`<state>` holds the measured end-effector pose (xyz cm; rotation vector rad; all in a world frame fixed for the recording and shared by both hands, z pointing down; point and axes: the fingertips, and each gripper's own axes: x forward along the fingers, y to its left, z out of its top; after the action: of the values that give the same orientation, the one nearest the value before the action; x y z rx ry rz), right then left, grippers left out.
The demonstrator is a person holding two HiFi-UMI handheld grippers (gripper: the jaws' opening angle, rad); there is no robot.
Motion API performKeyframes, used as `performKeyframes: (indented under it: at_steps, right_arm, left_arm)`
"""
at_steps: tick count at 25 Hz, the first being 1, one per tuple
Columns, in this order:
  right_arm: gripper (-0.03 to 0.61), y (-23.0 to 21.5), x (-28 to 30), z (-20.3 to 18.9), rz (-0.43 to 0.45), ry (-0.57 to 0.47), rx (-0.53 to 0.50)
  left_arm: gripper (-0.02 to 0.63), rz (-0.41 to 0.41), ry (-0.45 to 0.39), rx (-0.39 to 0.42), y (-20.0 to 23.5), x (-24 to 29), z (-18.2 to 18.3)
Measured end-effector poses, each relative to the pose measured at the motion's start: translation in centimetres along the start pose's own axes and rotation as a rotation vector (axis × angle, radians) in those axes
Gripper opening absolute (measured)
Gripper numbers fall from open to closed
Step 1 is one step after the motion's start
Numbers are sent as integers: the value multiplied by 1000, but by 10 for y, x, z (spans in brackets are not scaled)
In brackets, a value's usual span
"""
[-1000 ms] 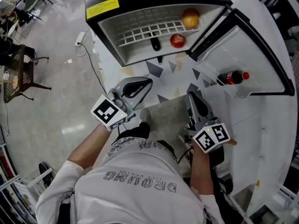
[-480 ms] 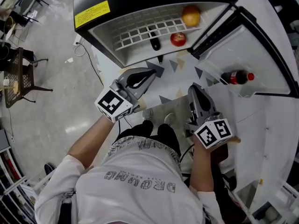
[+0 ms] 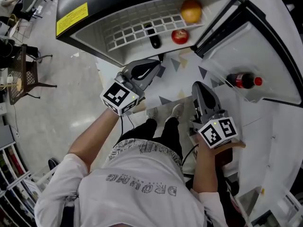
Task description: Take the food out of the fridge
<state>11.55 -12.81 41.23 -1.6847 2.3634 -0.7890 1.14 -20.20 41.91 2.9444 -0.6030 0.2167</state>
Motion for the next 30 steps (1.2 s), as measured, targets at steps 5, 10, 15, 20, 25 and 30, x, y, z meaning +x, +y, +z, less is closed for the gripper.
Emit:
performKeyframes:
  at_steps: [5, 10, 15, 20, 25, 30]
  right_arm:
    - [0, -23, 5, 0, 20, 11, 17]
    - [0, -37, 10, 0, 50, 30, 22]
    - [0, -52, 19, 1, 79, 41, 29]
    - [0, -63, 26, -1, 105, 51, 35]
    - [0, -69, 28, -2, 119, 47, 42]
    - [0, -75, 28, -4, 122, 40, 46]
  left_arm:
    - [11, 24, 26, 4, 7, 31, -11]
    - [14, 62, 49, 7, 16, 56, -20]
    - [23, 97, 79, 10, 30, 79, -33]
    - [55, 128, 115, 16, 45, 98, -45]
    - [91, 154, 143, 24, 59, 115, -56]
    - [145, 166, 175, 32, 66, 130, -70]
